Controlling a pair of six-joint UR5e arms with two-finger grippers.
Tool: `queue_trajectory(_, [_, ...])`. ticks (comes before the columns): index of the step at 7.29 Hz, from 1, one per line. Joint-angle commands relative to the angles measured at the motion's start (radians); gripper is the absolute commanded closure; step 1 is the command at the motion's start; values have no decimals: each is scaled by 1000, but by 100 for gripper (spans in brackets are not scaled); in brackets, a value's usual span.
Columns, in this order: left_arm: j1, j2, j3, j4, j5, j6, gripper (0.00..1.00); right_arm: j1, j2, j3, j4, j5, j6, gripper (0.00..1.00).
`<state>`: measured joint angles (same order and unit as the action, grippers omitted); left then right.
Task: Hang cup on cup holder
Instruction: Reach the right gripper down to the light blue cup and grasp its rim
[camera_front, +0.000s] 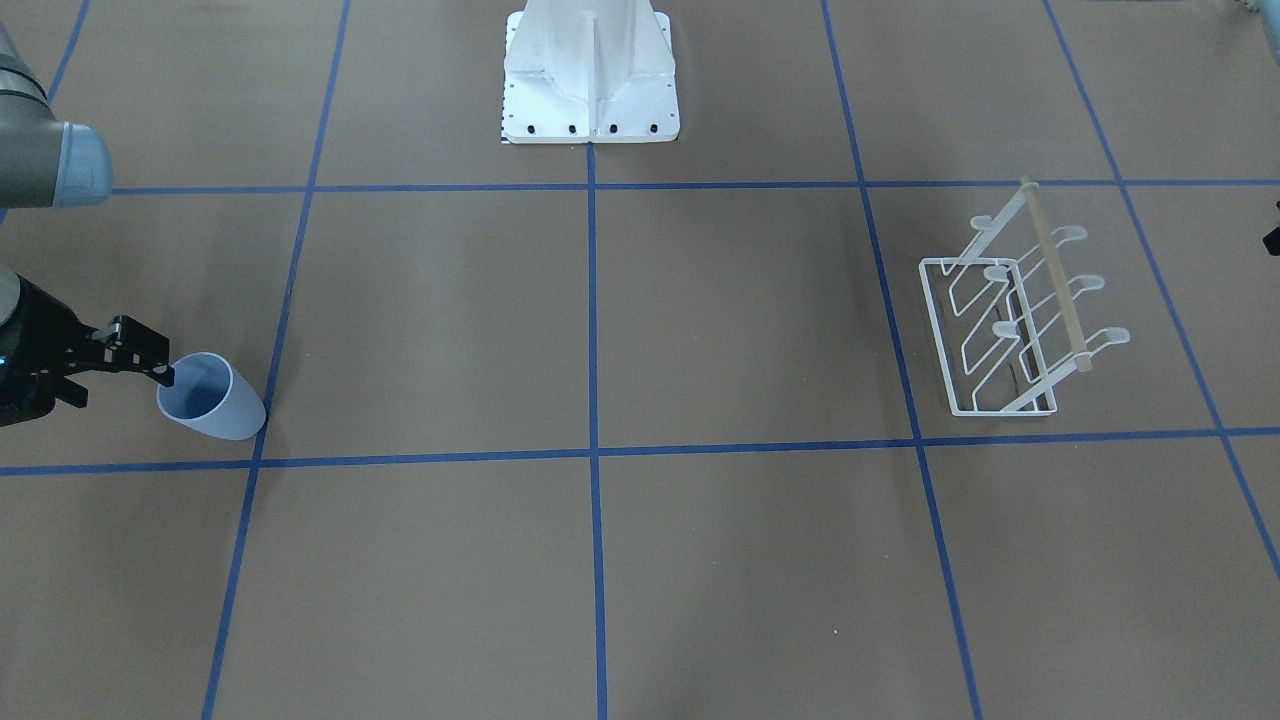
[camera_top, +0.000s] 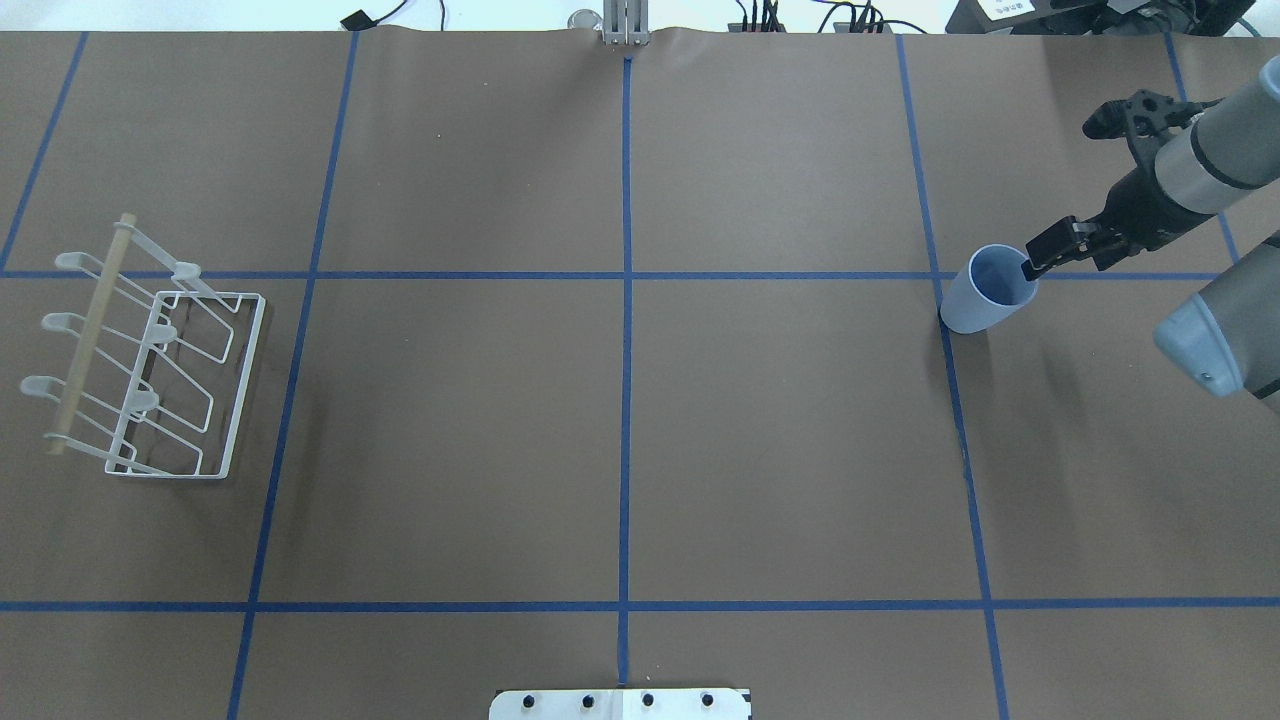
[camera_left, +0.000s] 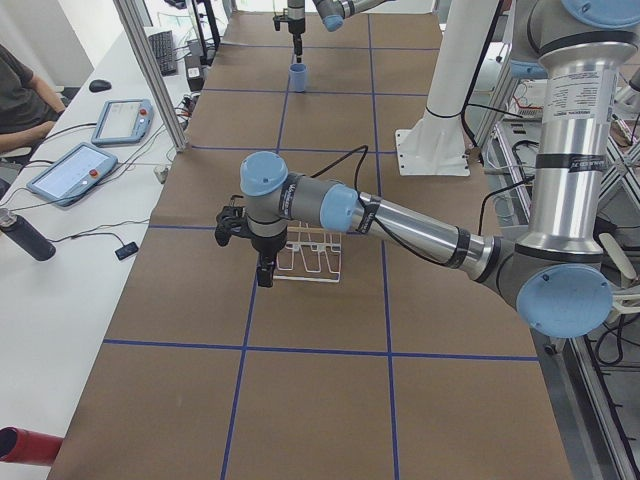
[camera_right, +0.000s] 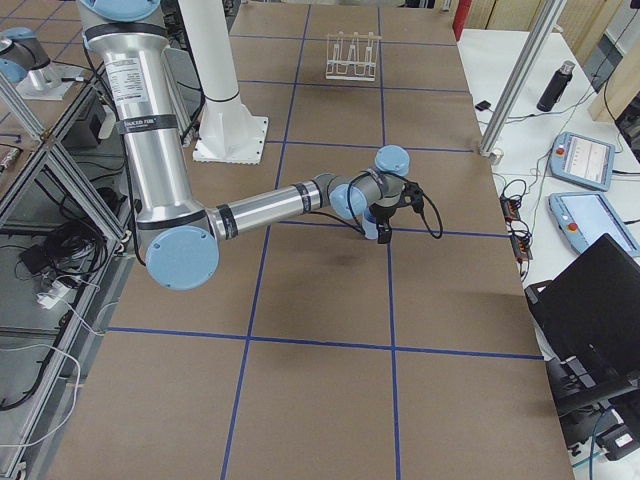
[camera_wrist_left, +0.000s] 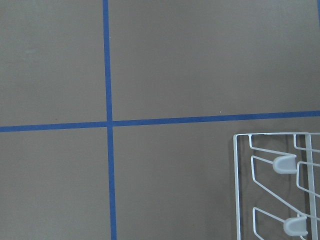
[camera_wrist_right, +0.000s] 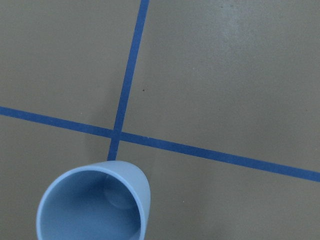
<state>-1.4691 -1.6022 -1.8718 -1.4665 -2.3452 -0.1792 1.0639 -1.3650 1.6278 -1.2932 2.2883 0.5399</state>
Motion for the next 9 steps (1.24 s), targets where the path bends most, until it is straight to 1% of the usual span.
queue_trajectory(1, [4,-12,10,0,0,3,2,-33,17,-26,0,-9,2,0])
queue_trajectory(2, [4,-9,8,-11,0,1,2,-53,17,-32,0,-30,2,0])
queue_trajectory(3, [4,-7,11,-14,0,1,2,-67,18,-40,8,-56,2,12])
queue_trajectory(4, [4,-7,11,-14,0,1,2,-65,18,-45,12,-58,12,96])
queue_trajectory(5, [4,-2,10,-14,-2,-6,2,-67,18,-48,12,-52,20,100])
queue_trajectory(7, [4,-1,10,-14,-2,-6,2,-76,18,-25,41,-47,43,100])
queue_trajectory(9, [4,1,10,-14,-2,-6,2,-75,26,-7,41,-12,41,100])
